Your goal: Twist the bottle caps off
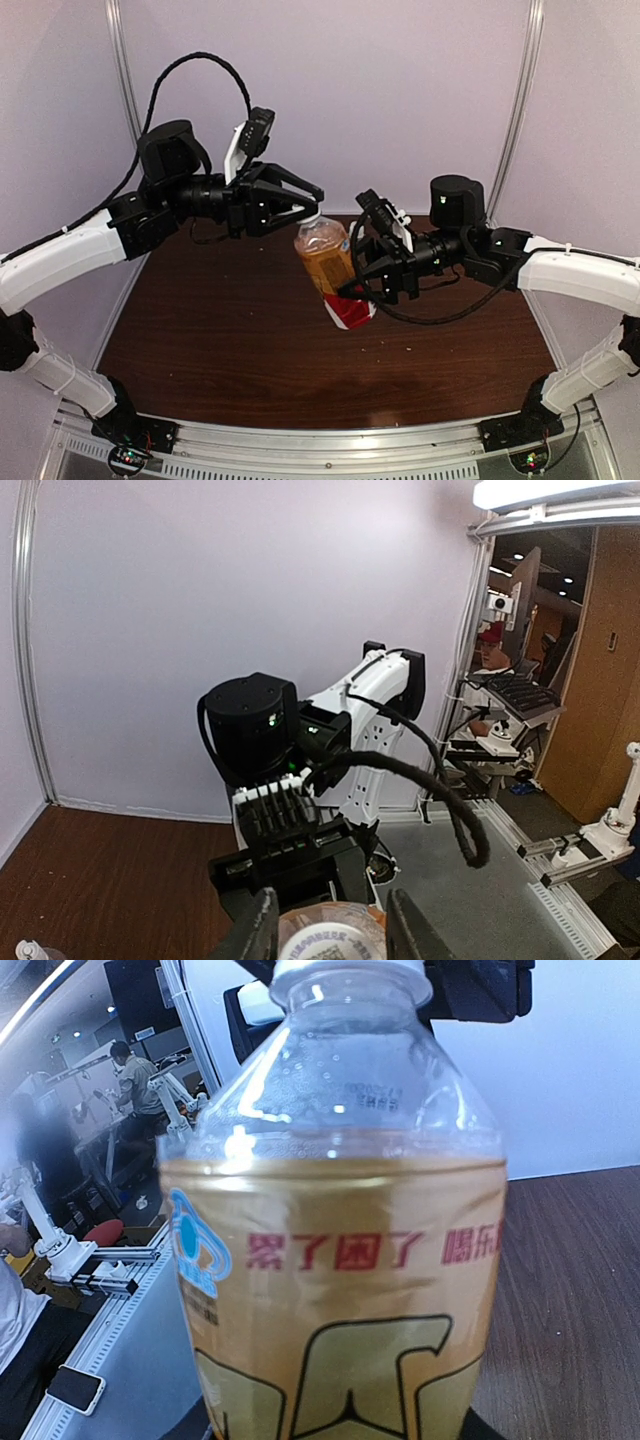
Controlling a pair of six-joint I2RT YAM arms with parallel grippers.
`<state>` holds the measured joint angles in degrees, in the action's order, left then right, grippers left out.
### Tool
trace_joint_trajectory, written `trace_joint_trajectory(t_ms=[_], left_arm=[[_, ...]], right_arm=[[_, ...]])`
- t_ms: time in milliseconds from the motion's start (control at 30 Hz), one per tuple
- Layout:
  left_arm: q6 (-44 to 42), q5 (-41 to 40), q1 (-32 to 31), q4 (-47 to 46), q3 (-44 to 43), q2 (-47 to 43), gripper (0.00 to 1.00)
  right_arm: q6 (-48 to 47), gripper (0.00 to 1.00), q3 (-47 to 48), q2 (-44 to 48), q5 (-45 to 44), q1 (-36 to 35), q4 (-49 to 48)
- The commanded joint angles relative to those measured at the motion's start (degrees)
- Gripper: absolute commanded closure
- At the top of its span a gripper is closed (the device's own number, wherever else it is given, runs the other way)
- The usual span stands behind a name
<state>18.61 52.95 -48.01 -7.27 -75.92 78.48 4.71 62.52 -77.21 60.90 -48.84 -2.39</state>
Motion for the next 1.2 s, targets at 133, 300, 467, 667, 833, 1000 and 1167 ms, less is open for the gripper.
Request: trace_joint_trajectory(t_ms=[133,300,467,667,833,1000,1167], left_arm=[[1.1,0.1,0.5,-2.7,1.6,-0.5,0.74],[4.2,-7.5,0.5,-1.5,2.0,-1.1,0.8],[13.4,-32.0,-0.2,5.8,1.0,-1.3,0.82],[18.5,-48.1,-3.1,10.5,0.9,-1.5,0.73],[19.9,-51.1,-3.3,11.6,0.2,-0.6,0.67],[18.7,-49.7,-3.3,11.1,-0.2,0.0,0.59],[16.3,-44.6,-2.9,7.9,-0.2,-0.4,0.49]], right_arm=[[-0.6,0.68,1.6,-0.3,-2.2,0.2,-0.7],[-3.4,0.68,2.7,0.3,-11.8,0.2,3.5],[-7.5,0.67,2.0,0.8,-27.4,0.3,5.3],[-9.2,0.66,1.6,0.6,-39.3,0.1,4.5],[-10.2,0.67,1.4,0.6,-41.5,0.0,3.7],[-11.0,0.68,1.2,1.0,-38.3,0.0,3.7],[-11.5,0.69,0.0,2.0,-31.7,0.1,2.6]])
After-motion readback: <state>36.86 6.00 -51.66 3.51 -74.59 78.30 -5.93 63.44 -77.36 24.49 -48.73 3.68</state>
